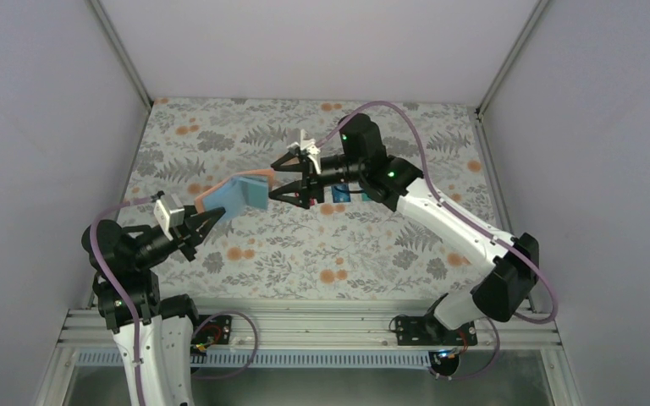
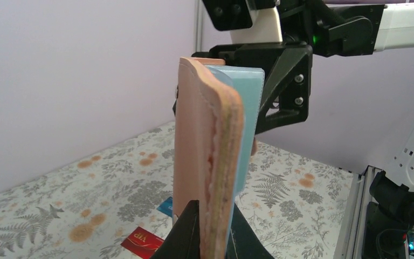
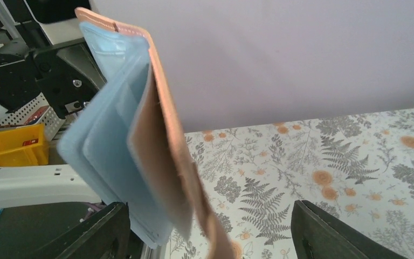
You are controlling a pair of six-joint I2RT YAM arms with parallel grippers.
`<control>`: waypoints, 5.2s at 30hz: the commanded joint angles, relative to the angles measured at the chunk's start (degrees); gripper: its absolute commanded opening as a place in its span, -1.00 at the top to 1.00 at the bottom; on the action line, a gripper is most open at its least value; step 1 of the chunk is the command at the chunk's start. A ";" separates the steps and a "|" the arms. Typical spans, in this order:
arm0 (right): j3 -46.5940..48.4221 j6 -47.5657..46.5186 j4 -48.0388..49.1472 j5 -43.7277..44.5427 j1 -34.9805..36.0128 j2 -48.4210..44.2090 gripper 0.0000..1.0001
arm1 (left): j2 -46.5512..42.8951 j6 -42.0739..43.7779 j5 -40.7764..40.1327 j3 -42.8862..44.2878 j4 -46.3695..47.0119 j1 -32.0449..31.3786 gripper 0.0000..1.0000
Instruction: Take the credit cards out of the card holder
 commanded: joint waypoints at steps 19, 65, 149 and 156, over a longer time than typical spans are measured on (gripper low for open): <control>6.58 1.57 1.07 3.57 7.45 6.09 -0.53 | -0.56 -1.84 -0.21 -1.80 3.09 0.39 0.95; -2.76 -4.68 0.24 10.59 6.92 -3.89 -0.66 | -1.01 -6.81 -1.14 -3.14 5.11 0.39 0.95; 0.44 7.02 8.95 17.65 13.62 1.81 -0.05 | -2.52 -10.31 -3.83 -5.07 7.86 0.46 0.95; 0.60 8.73 9.19 22.64 13.64 1.43 0.48 | -2.77 -9.44 -3.30 -4.24 6.64 0.46 0.95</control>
